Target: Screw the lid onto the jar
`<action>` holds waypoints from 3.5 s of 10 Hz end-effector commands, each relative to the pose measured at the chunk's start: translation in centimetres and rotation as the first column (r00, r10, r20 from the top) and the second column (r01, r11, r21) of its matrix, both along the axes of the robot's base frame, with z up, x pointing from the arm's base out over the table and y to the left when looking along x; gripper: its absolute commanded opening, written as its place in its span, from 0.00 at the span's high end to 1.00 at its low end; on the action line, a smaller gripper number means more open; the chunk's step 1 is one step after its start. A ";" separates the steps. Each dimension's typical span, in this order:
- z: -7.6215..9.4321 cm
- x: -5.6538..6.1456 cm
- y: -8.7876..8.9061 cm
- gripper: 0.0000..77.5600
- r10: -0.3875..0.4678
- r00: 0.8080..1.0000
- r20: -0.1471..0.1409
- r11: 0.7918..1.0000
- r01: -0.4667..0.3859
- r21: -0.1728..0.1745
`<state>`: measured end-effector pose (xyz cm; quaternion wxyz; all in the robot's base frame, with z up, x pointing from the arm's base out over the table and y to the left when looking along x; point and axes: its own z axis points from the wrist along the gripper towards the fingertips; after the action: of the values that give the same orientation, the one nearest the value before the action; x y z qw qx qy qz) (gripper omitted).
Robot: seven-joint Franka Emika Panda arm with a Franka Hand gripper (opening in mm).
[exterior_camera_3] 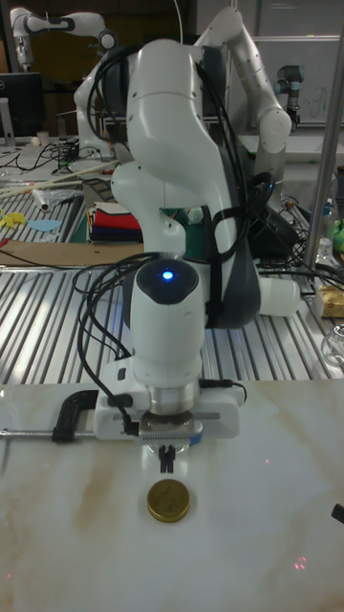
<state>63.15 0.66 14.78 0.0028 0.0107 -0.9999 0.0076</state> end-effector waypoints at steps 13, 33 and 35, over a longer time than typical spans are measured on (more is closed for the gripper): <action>-2.9 0.7 0.0 0.00 0.026 1.000 0.001 1.000 -0.026 0.003; -3.2 0.9 0.1 0.00 0.027 0.998 -0.050 0.999 -0.028 -0.025; -3.3 0.9 0.2 0.00 0.030 0.998 -0.051 0.999 -0.031 -0.024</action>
<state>64.00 0.89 11.32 0.0298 0.0262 -0.9990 0.0198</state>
